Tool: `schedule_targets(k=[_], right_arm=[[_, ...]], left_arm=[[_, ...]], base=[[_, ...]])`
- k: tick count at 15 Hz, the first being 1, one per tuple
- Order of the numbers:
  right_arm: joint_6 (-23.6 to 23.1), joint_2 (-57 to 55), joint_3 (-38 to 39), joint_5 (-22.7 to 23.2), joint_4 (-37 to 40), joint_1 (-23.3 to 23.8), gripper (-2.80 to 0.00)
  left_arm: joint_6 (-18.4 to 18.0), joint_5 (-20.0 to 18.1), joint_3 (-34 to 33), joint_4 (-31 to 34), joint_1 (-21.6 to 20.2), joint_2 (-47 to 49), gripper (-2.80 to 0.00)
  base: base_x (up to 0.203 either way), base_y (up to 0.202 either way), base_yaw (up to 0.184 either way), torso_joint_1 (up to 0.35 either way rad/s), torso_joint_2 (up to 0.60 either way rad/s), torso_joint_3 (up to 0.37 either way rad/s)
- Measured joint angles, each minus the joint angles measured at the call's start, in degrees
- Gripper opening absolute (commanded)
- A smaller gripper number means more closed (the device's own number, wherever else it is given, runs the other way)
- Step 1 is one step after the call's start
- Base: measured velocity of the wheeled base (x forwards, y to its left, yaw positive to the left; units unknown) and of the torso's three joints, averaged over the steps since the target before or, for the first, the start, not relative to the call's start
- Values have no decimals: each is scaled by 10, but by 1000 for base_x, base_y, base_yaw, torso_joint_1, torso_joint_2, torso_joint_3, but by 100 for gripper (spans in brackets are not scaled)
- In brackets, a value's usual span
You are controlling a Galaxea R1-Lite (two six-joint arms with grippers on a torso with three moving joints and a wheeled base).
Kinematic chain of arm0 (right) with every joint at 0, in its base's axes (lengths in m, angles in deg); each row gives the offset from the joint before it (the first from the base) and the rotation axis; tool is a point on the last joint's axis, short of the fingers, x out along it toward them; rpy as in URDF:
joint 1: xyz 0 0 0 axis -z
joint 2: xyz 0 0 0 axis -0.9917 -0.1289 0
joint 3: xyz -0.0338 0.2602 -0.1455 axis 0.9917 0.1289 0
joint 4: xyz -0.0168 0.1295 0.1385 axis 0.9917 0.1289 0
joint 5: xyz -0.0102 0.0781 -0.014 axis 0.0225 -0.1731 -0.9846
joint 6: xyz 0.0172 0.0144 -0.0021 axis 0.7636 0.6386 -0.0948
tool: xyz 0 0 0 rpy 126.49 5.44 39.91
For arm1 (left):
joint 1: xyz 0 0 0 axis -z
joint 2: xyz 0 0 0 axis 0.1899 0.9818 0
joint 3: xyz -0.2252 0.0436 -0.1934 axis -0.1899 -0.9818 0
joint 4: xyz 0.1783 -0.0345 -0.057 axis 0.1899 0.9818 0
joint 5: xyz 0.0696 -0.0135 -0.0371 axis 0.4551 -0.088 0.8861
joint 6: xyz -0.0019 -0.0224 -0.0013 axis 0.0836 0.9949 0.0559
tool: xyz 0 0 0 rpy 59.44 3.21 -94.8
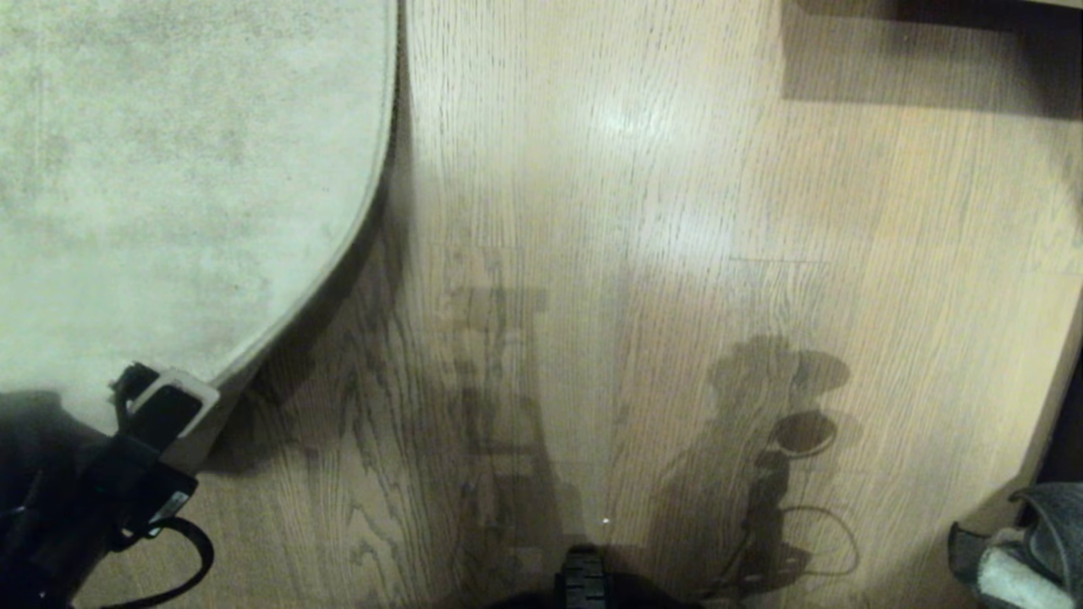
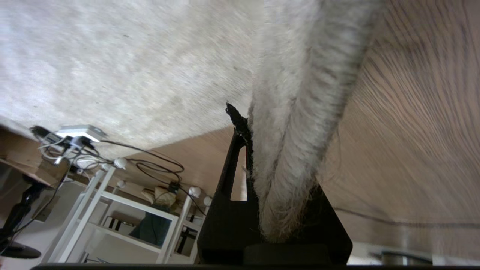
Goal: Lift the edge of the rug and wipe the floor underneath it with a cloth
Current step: Lift up the carpet
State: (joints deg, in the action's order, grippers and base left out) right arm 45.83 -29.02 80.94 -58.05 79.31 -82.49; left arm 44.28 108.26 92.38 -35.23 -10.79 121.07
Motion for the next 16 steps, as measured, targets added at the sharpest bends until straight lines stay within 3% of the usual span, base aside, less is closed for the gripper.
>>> schedule_targets(k=[8,12,16], right_arm=[[0,0,0,0,0,0,-280],[0,0,0,0,0,0,-280],[0,0,0,0,0,0,-280]], left_arm=[[46,-101,43,-1,-18,-31,-280],[50,-108,43,5,-46,-69,-280],[79,-108,36,14,-72,-104,-280]], base=[[0,0,0,0,0,0],[0,0,0,0,0,0],[0,0,0,0,0,0]])
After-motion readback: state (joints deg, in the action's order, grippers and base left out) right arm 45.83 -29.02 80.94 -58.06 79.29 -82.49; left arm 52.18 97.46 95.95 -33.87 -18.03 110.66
